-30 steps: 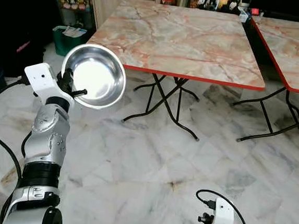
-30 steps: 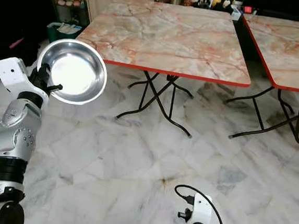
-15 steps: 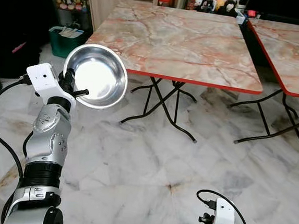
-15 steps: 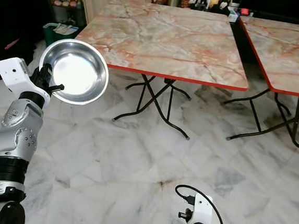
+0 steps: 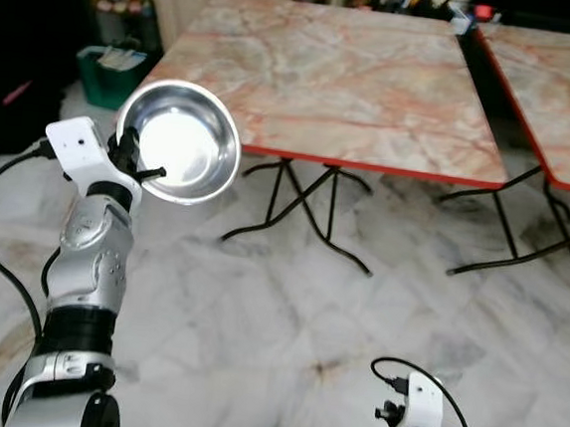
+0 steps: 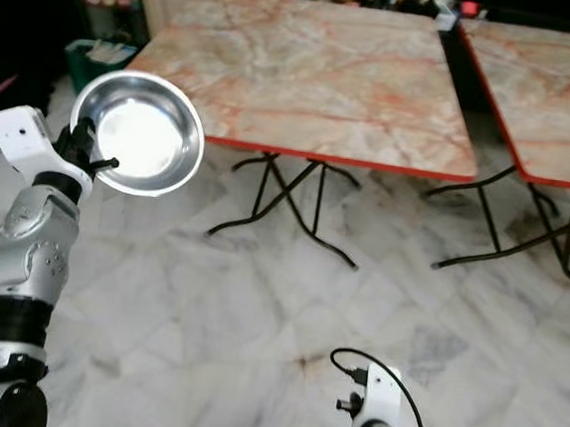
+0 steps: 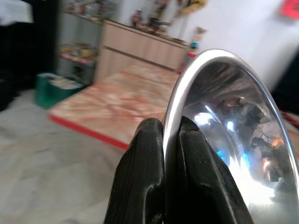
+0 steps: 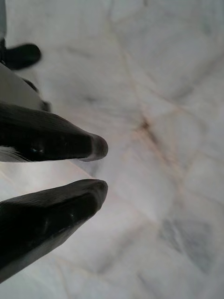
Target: Setting the table
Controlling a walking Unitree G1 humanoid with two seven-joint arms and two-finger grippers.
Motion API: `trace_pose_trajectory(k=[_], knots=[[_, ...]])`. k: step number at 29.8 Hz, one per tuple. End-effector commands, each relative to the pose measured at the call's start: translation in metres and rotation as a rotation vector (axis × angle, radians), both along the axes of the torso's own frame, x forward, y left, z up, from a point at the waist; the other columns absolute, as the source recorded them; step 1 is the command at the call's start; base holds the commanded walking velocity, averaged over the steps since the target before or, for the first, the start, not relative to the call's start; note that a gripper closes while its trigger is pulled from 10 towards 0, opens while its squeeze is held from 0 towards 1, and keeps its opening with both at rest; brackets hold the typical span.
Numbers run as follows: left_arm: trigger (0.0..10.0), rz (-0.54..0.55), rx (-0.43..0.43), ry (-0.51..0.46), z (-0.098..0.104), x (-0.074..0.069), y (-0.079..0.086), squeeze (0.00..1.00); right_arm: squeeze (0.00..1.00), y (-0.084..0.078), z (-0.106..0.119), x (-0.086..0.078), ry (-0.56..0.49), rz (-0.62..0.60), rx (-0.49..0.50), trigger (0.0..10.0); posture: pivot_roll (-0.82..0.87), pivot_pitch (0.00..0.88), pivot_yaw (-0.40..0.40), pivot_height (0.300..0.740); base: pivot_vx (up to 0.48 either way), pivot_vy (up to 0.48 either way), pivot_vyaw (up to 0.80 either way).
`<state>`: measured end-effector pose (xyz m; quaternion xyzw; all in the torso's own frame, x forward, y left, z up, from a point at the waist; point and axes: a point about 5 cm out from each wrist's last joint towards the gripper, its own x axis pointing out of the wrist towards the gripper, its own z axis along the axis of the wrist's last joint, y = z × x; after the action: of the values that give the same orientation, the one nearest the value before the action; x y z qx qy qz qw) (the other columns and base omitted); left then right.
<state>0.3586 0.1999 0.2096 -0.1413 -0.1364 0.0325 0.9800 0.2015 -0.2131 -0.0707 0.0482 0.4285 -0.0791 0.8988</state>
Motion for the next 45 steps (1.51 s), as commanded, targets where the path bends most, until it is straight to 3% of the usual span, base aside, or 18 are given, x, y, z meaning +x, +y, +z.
trace_pose_trajectory(k=[1,11,21,45], knots=[[10.0,0.034,0.014,-0.041,0.0101,-0.0023,0.0112,0.0,0.0,0.0067,0.0,0.0025,-0.001,0.006,0.014,10.0,0.04,0.087,-0.019,0.736,0.322,0.0,0.0],[10.0,0.028,0.013,-0.044,0.0107,-0.0019,0.0103,0.0,0.0,0.0067,-0.0005,0.0019,0.005,-0.005,0.017,10.0,0.04,0.087,-0.018,0.736,0.324,0.0,0.0],[10.0,0.026,0.013,-0.045,0.0111,-0.0017,0.0101,0.0,0.0,0.007,-0.0006,0.0019,0.005,-0.008,0.019,10.0,0.04,0.088,-0.018,0.736,0.326,0.0,-0.58],[10.0,0.0,0.005,-0.039,0.0102,-0.0009,0.006,0.0,0.0,0.0065,-0.0003,0.0023,0.007,-0.002,0.009,10.0,0.04,0.088,-0.019,0.736,0.329,0.0,-0.06]])
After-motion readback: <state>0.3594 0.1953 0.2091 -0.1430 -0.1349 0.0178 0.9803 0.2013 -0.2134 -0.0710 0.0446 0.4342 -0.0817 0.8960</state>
